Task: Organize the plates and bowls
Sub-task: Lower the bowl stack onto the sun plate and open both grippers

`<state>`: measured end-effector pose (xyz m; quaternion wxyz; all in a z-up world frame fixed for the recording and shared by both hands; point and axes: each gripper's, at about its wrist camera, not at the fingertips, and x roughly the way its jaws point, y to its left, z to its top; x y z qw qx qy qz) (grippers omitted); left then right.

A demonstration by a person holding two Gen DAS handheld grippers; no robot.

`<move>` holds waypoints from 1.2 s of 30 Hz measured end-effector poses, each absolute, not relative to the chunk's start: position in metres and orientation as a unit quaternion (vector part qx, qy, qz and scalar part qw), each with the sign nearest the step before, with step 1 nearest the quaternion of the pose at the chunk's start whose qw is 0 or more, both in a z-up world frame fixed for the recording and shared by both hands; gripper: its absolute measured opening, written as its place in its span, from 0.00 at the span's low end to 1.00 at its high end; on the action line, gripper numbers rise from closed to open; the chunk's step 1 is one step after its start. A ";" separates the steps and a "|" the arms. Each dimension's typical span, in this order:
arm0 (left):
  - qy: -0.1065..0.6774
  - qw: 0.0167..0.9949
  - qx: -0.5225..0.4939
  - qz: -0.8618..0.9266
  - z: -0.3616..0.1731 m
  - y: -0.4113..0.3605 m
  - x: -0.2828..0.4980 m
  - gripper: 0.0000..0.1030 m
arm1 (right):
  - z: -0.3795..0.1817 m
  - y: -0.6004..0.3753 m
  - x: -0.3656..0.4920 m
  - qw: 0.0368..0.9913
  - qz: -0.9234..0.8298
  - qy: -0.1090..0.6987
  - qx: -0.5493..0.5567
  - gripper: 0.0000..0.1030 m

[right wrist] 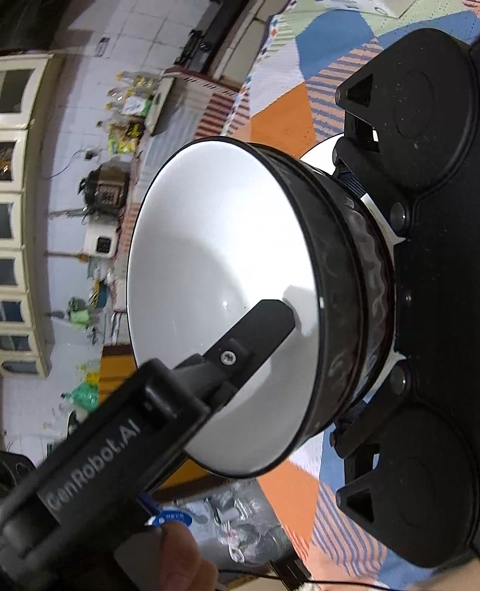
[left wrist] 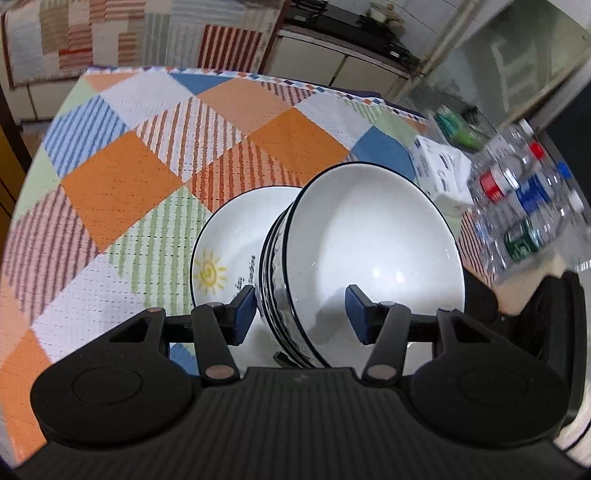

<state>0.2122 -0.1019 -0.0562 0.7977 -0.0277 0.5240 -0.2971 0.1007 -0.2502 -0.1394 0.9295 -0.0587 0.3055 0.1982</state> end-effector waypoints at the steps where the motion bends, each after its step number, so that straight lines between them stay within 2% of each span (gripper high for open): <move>1: 0.527 0.796 -0.036 -0.297 -0.060 -0.102 0.218 0.50 | -0.142 -0.251 0.106 0.929 0.195 0.310 -0.056 0.97; 15: 0.529 0.805 -0.043 -0.265 -0.088 -0.119 0.236 0.50 | -0.168 -0.259 0.129 0.924 0.176 0.339 -0.033 0.97; 28: 0.529 0.808 -0.060 -0.254 -0.096 -0.119 0.237 0.50 | -0.167 -0.265 0.138 0.917 0.176 0.356 -0.017 0.97; 36: 0.465 0.855 -0.007 -0.230 -0.085 -0.121 0.212 0.55 | -0.169 -0.266 0.132 0.912 0.152 0.380 -0.023 0.97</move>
